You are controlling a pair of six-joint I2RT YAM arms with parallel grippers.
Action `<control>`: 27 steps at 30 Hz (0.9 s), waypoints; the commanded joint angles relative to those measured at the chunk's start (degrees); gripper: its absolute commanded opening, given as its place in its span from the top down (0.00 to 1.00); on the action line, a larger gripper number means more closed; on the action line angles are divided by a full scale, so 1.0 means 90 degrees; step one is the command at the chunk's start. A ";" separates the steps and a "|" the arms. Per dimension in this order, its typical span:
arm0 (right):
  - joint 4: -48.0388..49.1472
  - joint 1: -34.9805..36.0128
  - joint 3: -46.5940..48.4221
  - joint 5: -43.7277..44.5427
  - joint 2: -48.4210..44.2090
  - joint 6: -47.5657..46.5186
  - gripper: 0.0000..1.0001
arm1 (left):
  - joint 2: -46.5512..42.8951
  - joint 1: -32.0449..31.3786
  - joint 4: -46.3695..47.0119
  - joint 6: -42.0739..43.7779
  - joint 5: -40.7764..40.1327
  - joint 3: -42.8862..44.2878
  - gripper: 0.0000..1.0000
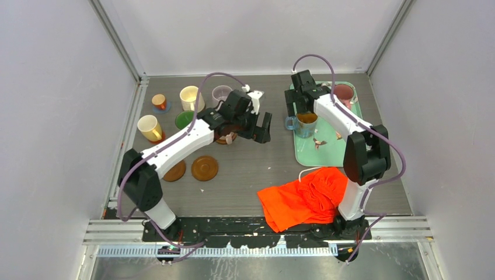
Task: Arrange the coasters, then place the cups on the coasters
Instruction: Pick up the cup from the tray.
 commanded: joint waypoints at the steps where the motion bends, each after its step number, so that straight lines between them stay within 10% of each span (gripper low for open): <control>1: -0.0121 0.0265 0.0219 0.0347 -0.0306 0.0056 0.03 | 0.0381 -0.0031 0.0287 0.0253 -0.0010 0.0768 0.00; 27: -0.1087 -0.0039 -0.0158 0.1908 -0.3987 0.2760 0.00 | 0.4039 -0.0089 0.0719 0.3597 0.2241 0.4230 0.00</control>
